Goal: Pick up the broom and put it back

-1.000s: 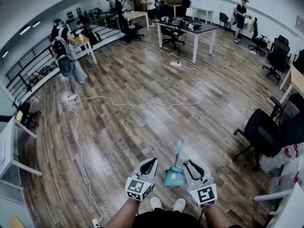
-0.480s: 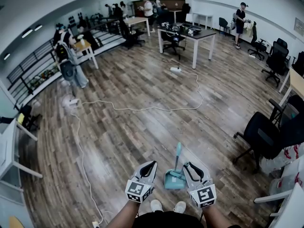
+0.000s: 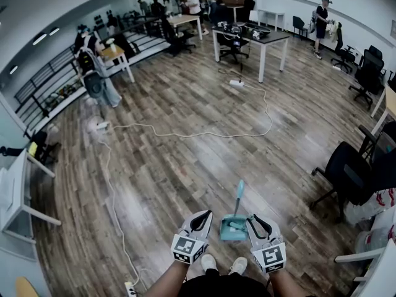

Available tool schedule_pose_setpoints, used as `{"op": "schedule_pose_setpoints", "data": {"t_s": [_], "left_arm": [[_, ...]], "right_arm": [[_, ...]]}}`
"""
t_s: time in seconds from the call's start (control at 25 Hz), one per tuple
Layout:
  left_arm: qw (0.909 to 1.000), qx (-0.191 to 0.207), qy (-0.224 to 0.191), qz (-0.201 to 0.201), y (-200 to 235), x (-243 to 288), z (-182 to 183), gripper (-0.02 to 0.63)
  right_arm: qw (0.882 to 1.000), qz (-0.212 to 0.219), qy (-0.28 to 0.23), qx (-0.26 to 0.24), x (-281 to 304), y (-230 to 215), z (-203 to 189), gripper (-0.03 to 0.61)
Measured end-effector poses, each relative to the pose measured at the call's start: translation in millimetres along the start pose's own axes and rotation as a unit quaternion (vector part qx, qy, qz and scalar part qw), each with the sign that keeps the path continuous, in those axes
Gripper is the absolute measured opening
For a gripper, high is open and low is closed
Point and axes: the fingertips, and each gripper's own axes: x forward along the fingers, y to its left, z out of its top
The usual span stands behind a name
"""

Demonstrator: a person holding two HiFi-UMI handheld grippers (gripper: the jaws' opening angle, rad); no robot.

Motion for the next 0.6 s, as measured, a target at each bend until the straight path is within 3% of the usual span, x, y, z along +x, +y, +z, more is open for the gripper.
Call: {"op": "schedule_pose_setpoints", "data": {"t_s": [0.6], "left_arm": [[0.999,-0.013,0.043,0.002,2,-13,-41,0.017]], "right_arm": [[0.999,0.001,0.051,0.018,3,14,-56,0.087]]}}
